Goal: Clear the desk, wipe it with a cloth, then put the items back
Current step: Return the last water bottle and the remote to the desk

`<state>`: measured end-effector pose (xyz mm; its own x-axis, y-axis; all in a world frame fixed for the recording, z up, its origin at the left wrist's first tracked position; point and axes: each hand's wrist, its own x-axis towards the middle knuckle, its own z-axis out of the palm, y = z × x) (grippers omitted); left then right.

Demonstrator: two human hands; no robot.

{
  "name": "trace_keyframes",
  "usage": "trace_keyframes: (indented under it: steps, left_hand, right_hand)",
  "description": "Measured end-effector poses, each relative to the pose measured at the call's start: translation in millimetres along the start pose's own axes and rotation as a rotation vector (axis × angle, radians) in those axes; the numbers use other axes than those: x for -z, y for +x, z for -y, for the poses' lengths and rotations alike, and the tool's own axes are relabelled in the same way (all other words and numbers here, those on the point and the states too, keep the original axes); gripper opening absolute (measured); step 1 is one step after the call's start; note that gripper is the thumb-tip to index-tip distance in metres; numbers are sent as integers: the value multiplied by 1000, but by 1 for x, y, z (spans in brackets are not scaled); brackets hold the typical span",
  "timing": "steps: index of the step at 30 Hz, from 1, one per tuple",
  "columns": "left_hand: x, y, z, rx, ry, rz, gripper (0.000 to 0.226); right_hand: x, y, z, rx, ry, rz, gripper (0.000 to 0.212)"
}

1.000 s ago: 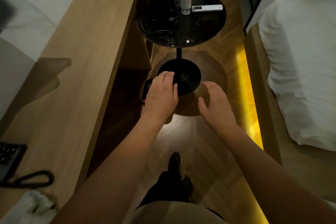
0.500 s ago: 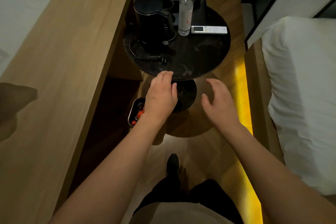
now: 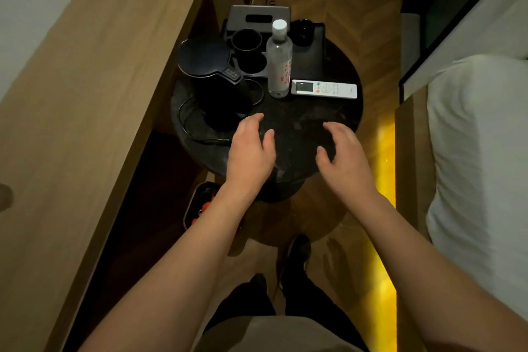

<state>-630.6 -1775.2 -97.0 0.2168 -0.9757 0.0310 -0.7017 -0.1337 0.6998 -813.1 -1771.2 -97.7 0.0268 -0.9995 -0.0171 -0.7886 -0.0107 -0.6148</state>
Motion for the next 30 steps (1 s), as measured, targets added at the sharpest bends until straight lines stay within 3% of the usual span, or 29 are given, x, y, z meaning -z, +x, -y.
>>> trace_keyframes:
  steps: [10, 21, 30]
  left_hand:
    - [-46, 96, -37, 91, -139, -54, 55]
    - [-93, 186, -33, 243, -307, -63, 85]
    - [-126, 212, -23, 310, -345, -210, 83]
  right_hand:
    - [7, 126, -35, 92, -36, 118, 51]
    - [-29, 230, -69, 46, -311, 328, 65]
    - [-62, 265, -107, 98, -535, 457, 66]
